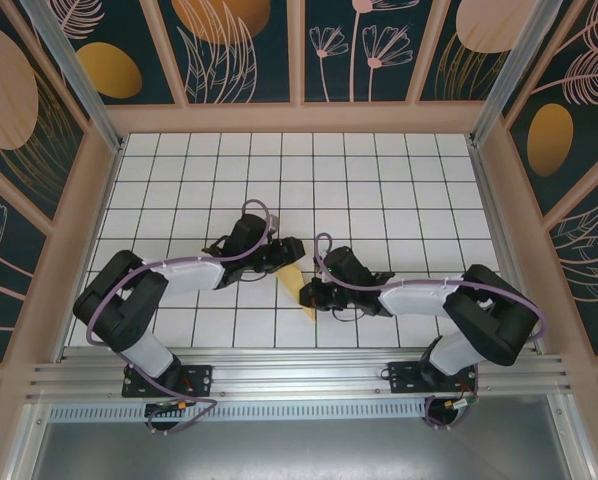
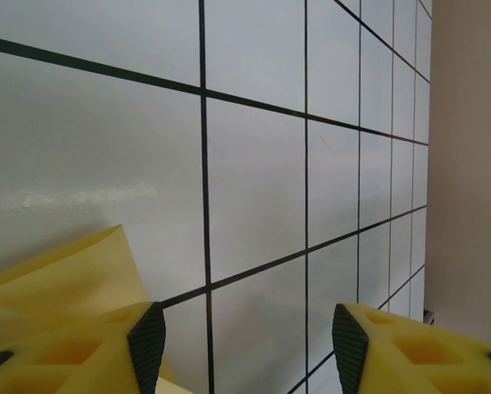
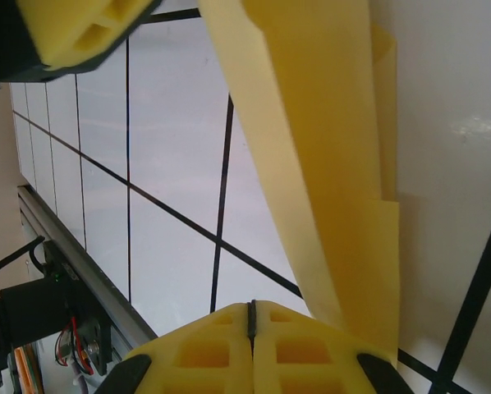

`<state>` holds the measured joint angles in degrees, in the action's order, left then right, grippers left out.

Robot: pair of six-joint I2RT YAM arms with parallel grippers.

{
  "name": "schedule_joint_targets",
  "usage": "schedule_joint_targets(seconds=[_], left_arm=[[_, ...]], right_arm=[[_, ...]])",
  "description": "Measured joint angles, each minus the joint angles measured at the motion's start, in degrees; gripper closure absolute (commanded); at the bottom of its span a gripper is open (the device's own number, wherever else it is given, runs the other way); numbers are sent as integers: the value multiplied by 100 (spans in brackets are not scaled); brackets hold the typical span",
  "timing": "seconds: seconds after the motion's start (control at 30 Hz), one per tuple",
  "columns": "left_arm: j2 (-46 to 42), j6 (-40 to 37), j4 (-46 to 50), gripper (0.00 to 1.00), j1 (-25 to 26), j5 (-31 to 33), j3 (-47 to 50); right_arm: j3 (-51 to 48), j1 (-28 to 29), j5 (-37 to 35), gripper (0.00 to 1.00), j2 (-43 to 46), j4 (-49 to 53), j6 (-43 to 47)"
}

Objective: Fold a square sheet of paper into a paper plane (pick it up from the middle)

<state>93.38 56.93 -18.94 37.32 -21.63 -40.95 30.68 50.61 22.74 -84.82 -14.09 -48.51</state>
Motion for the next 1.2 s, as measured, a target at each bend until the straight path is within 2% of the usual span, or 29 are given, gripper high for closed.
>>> schedule_joint_targets(seconds=[0.43, 0.63, 1.0, 1.2], left_arm=[[337, 2, -192, 37, 0, 129, 164], [352, -4, -219, 35, 0, 129, 164], [-608, 144, -116, 37, 55, 345, 243], [-332, 225, -289, 38, 129, 302, 389]], right_arm=[[284, -155, -20, 92, -702, 11, 149], [0, -181, 26, 92, -798, -501, 94], [-299, -188, 17, 95, -791, -1141, -205], [-308, -188, 4, 95, -796, -1172, -313]])
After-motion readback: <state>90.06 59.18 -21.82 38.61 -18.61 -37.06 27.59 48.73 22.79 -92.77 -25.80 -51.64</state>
